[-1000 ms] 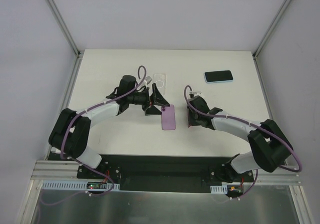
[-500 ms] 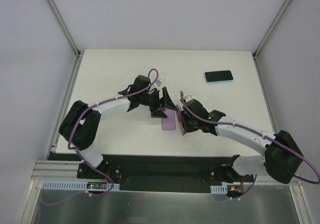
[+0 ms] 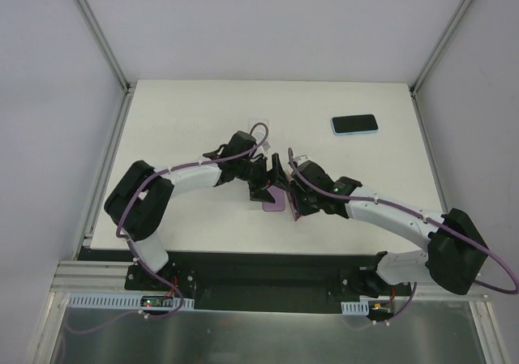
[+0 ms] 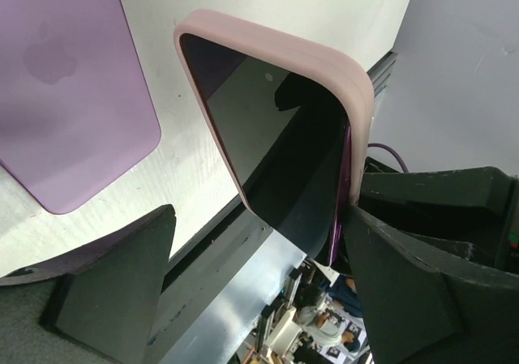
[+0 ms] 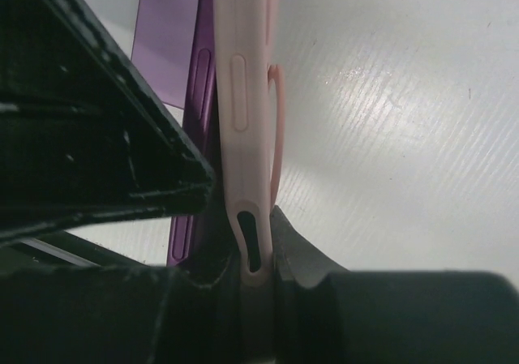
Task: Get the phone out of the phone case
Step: Remove the phone case from the phone.
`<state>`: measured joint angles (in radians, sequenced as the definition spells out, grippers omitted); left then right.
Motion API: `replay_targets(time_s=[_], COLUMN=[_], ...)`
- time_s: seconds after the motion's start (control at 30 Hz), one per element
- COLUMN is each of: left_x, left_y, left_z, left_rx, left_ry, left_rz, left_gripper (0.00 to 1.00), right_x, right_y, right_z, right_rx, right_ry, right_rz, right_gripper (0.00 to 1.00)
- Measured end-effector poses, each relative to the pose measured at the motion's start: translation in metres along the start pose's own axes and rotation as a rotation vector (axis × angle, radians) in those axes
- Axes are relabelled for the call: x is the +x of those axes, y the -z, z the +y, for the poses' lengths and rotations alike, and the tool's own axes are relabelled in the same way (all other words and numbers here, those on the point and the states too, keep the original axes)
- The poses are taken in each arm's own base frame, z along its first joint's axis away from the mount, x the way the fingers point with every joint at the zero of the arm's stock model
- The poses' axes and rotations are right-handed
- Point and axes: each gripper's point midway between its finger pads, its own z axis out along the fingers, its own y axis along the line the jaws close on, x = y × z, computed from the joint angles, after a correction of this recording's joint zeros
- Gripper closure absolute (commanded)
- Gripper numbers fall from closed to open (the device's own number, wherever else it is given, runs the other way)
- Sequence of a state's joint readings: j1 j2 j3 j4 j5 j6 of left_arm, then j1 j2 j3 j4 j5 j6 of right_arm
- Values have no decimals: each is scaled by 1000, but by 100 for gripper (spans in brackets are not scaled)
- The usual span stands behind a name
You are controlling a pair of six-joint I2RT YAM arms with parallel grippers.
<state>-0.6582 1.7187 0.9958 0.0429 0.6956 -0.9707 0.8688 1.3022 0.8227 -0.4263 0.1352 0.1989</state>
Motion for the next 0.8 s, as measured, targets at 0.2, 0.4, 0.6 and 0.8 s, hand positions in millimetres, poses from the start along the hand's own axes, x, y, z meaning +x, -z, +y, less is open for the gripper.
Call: replay_targets(time_s=[0.2, 0.4, 0.6, 0.8], left_x=[2, 5, 6, 1], left_y=[-9, -20, -26, -46], left_z=[1, 3, -4, -10], left_rx=[-10, -37, -55, -91], left_ry=[-1, 5, 4, -2], left_rz=[17, 28, 23, 32], left_gripper=[23, 34, 41, 51], right_x=[-1, 7, 7, 7], right_y=[-3, -5, 0, -2], right_z=[-4, -15, -24, -41], right_rx=[39, 128, 218, 311], right_ry=[7, 39, 68, 54], right_rz=[5, 26, 3, -34], right_gripper=[99, 99, 99, 99])
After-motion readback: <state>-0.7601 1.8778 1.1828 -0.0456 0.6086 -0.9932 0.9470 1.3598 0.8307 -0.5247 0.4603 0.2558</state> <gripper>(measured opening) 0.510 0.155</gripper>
